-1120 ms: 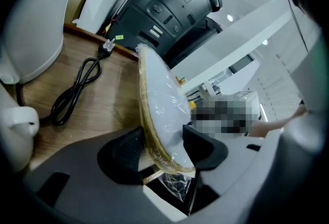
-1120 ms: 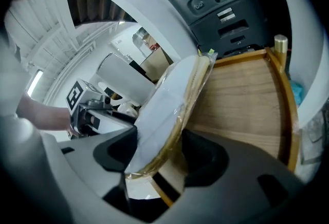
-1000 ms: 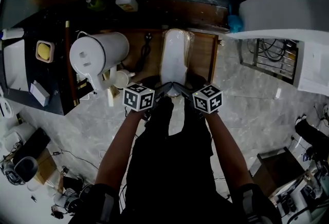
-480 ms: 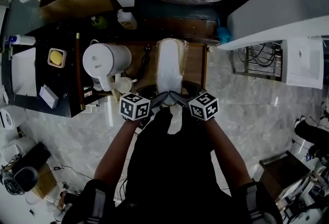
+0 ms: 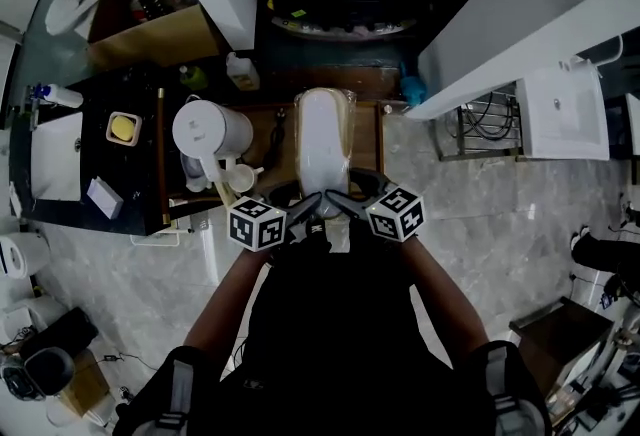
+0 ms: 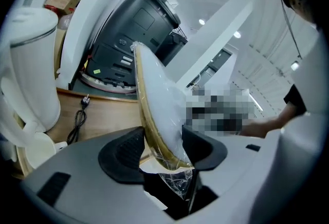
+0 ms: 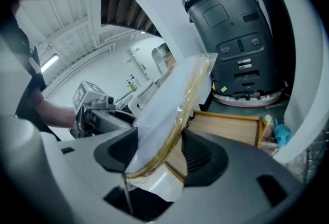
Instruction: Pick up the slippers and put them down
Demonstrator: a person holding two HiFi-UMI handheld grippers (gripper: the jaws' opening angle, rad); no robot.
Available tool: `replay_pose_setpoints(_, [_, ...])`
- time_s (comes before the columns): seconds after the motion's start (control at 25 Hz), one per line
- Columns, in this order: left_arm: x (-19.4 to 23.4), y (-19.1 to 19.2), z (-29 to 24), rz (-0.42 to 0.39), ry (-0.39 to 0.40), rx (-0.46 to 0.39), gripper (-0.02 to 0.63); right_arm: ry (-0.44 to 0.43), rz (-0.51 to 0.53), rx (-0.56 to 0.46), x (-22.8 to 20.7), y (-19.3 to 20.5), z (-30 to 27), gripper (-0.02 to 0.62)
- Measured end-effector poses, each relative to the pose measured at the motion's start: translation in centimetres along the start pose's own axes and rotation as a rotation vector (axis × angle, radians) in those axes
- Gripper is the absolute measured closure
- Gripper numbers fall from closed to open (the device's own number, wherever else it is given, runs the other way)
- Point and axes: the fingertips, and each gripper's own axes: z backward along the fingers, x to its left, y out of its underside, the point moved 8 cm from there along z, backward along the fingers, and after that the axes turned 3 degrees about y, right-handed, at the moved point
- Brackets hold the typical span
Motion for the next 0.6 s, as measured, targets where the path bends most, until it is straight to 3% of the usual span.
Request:
replay_pose_setpoints(0.28, [-3.5,-0.5,1.5,-0.085,0.023,-0.037,0.374,0.041,0.036,-0.112,2.5,-0.1,3.3,0.327])
replay_pose_setpoints(0.6, [-5.2,-0.1,3.2,-0.124,0.037,-0.076,0.376,0.076,0.083,-0.202,5.3,0.1,4.9,0.336])
